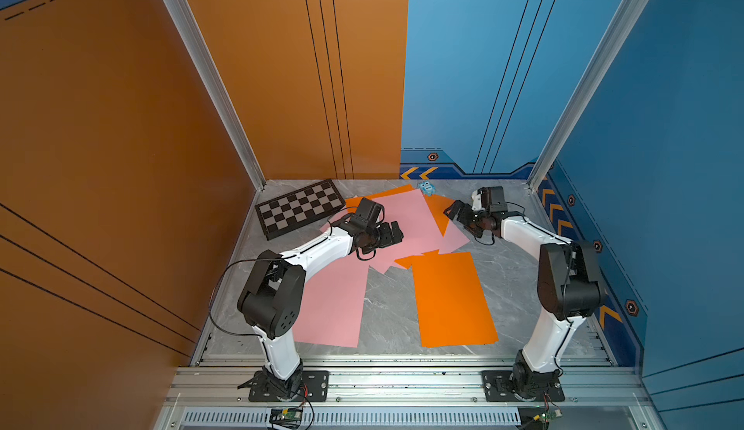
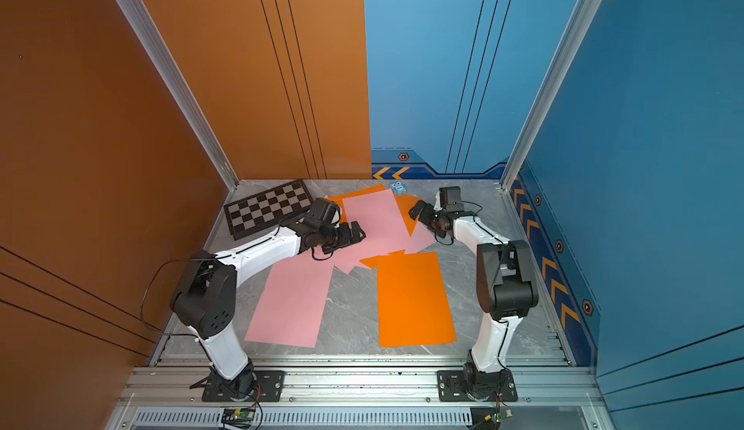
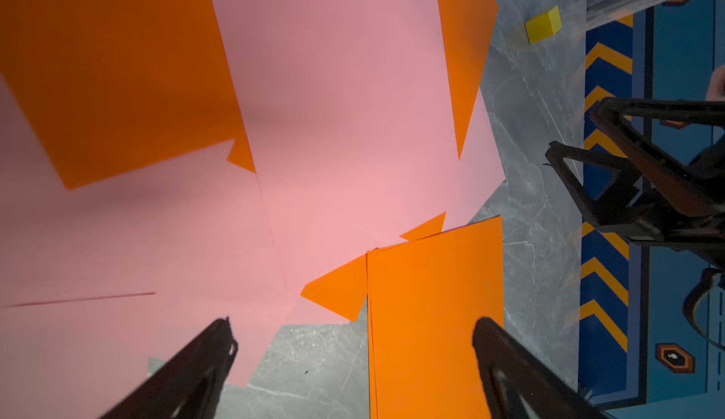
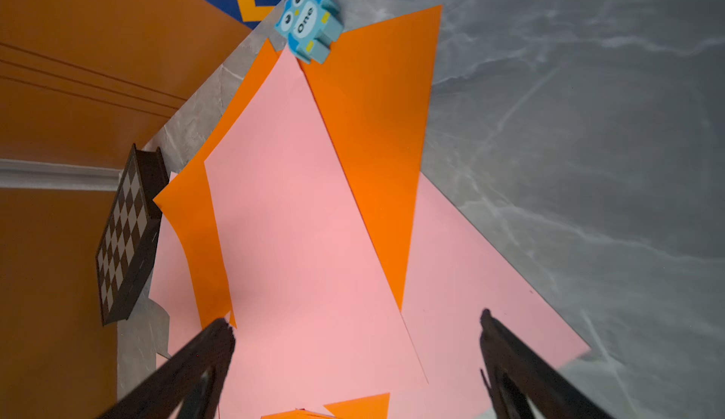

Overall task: Sort the scattered colored papers by color
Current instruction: Place the colored paper.

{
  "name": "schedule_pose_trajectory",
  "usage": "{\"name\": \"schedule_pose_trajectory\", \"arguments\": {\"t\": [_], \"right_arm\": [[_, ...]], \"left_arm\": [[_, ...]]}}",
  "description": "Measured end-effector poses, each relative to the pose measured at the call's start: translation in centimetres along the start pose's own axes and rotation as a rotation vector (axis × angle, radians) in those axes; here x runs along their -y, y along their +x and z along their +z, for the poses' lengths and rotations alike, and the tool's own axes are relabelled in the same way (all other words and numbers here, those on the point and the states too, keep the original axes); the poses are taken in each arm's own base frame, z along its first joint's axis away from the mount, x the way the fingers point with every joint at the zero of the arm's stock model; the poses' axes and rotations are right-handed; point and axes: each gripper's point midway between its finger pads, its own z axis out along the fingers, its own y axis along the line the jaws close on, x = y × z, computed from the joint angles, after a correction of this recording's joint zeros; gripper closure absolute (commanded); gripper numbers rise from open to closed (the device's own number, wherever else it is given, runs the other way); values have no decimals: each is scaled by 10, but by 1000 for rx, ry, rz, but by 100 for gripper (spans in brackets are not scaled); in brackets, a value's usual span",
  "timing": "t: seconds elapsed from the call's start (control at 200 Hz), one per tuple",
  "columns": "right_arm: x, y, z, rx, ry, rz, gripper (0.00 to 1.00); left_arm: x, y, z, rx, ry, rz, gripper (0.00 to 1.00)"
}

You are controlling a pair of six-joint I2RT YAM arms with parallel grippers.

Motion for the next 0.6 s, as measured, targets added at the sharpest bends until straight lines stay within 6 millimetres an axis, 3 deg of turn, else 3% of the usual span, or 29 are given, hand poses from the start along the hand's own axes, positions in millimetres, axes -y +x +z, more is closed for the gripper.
{"name": "schedule_pose_trajectory", "arguments": {"t": [0.105,0.245,0.455,0.601], "right_arm": [[-20,-9,19,-19,-10,-58,0],[-31,-14,45,-53,-5,-106,0],[-13,-2,85,-126,34,-98,0],[-7,2,93,-149,47,-91,0]], "left_arm": [[-15,-21,13,-4,-6,-61,2],[-28,-43,33,-20,4,-128,2],[-33,-59,61,-48,28,-183,2],[-32,-67,67,-50,44,-213,2]]}}
